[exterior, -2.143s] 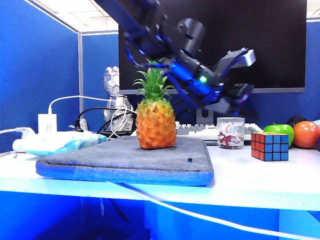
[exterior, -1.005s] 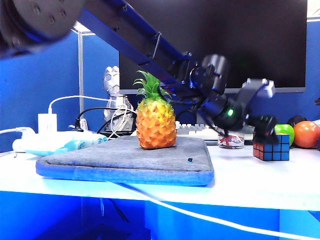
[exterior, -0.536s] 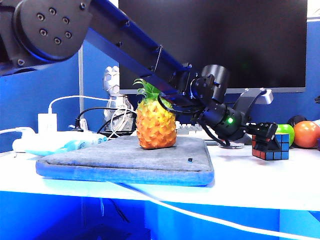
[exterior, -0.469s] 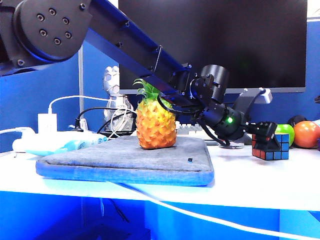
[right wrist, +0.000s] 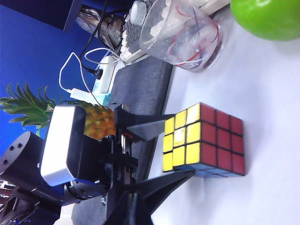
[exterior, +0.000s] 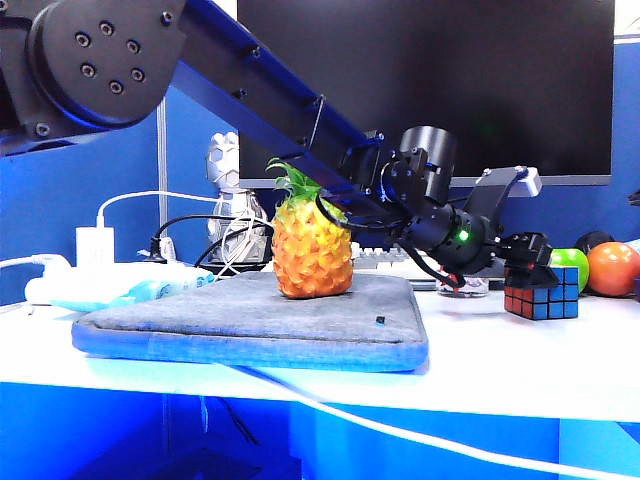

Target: Rotate the Rubik's Cube so that its red face is facing towards you.

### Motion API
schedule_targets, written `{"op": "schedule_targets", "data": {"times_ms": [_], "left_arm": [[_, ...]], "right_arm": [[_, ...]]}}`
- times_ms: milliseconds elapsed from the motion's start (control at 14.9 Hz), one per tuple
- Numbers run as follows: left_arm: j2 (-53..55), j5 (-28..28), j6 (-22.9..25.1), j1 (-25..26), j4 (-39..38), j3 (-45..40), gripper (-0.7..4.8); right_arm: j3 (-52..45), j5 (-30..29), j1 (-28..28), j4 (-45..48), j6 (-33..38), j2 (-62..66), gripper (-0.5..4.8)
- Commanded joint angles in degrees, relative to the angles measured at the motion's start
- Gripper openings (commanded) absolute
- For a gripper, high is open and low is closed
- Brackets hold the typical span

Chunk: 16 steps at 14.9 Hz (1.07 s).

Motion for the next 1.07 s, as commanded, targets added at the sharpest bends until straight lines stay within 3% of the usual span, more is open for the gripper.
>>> {"op": "schedule_targets", "data": {"times_ms": [67,469,603,670,804,1072], "left_arm": [[0.22,2.82,0.52,-0.26,-0.26,0.13,1.15],[0.17,14.25,9.73,0.76,-4.7,0.13,0.83],[0.11,17.42,9.29,3.17,-5.22,0.2,0.76],[0.11,20.35,9.03,4.61,-6.12,0.2,0.49],[-0.31,26.47,8.74,6.58,-7.5,0.28,0.47],[-0.37,36.7,9.44,8.33,-10.6,7.67,0.47]], "right_arm": [[0.24,-0.55,0.04,0.5,0.0,-0.28,0.23],[0.24,-2.1,0.02,0.5,0.0,-0.28,0.23],[0.24,-2.05,0.0,0.55,-0.09,-0.26,0.23],[0.24,-2.08,0.0,0.55,-0.09,-0.26,0.23],[0.24,-2.78,0.0,0.59,-0.28,-0.28,0.23],[0.24,-5.42,0.11,1.6,-0.17,-0.26,0.23]]}}
